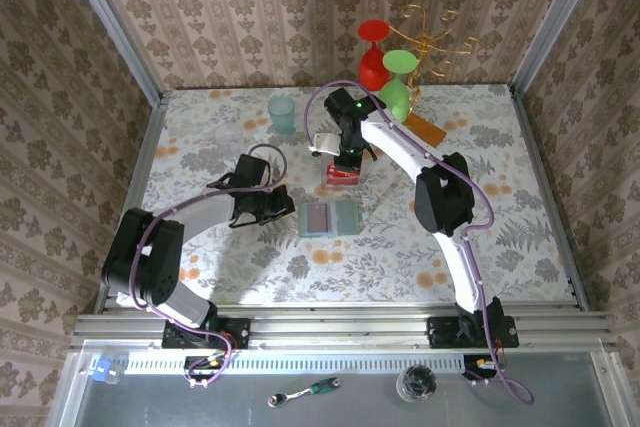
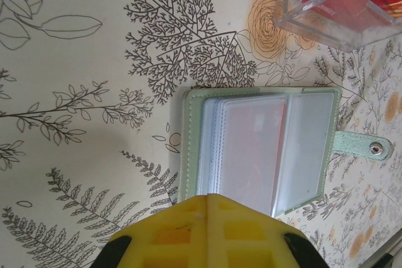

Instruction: Take the credit cards out of the card holder

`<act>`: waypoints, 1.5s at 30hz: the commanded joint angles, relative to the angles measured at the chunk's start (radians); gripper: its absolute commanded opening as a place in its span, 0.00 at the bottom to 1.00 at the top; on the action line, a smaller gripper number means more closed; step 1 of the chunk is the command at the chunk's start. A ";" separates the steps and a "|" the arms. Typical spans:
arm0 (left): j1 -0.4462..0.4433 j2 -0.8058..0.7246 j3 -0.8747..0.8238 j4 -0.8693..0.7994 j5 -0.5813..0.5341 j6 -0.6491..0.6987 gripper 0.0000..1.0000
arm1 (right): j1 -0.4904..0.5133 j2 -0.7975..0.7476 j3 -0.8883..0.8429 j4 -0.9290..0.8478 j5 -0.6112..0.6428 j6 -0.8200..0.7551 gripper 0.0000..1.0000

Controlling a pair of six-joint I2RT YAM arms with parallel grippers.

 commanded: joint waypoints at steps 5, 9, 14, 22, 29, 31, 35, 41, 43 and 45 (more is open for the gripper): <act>0.001 -0.031 -0.020 -0.008 -0.004 0.005 0.05 | 0.006 -0.018 0.016 -0.033 0.019 0.004 0.20; -0.001 -0.038 -0.019 -0.005 -0.003 0.003 0.05 | 0.006 -0.068 -0.037 0.027 0.031 0.048 0.20; -0.011 -0.035 -0.018 -0.003 0.002 0.004 0.05 | 0.011 -0.155 -0.161 0.154 0.025 0.163 0.20; -0.017 -0.031 -0.028 0.023 -0.001 -0.002 0.05 | 0.028 -0.296 -0.392 0.368 -0.046 0.499 0.24; -0.069 -0.004 -0.037 0.056 0.002 -0.014 0.05 | 0.072 -0.416 -0.622 0.560 -0.103 0.875 0.26; -0.076 0.009 -0.036 0.060 0.003 -0.014 0.05 | 0.081 -0.434 -0.670 0.609 -0.118 0.974 0.27; -0.086 0.016 -0.036 0.039 -0.026 0.000 0.05 | 0.085 -0.444 -0.722 0.630 -0.149 1.158 0.29; -0.088 0.041 -0.045 0.041 -0.034 0.012 0.04 | 0.086 -0.420 -0.723 0.583 -0.192 1.262 0.27; -0.088 0.049 -0.049 0.050 -0.032 0.009 0.04 | 0.086 -0.416 -0.722 0.574 -0.190 1.265 0.27; -0.088 0.060 -0.051 0.055 -0.032 0.007 0.03 | 0.086 -0.415 -0.724 0.574 -0.191 1.268 0.27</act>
